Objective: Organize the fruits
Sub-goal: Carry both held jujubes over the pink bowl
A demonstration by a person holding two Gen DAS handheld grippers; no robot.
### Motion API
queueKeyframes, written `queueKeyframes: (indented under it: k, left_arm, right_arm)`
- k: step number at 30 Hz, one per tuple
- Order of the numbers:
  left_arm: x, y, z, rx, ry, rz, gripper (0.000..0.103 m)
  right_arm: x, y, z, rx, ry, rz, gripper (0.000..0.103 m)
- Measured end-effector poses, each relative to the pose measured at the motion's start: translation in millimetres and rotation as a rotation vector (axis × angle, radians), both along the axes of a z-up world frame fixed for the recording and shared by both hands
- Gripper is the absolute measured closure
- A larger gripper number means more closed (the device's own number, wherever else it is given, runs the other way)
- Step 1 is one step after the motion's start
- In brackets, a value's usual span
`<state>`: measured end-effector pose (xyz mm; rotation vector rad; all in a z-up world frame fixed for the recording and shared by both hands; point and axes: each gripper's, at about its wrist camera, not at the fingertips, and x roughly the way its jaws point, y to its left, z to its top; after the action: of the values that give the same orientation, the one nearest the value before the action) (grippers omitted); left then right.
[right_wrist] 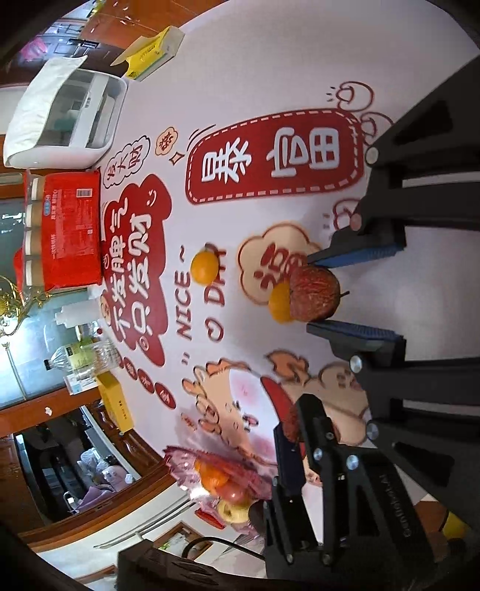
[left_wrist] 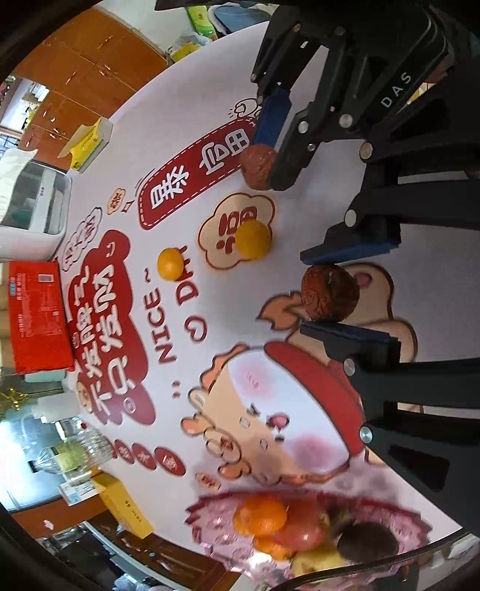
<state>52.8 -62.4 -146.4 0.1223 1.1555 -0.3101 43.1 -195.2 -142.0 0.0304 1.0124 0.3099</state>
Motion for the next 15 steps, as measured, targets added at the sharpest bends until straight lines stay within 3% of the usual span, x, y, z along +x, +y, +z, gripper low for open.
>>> queueKeyframes:
  k: [15]
  left_arm:
    - [-14.9, 111.4, 58.4, -0.029, -0.145, 0.022, 0.073]
  right_arm:
    - [-28.3, 101.7, 56.8, -0.012, -0.091, 0.032, 0.074]
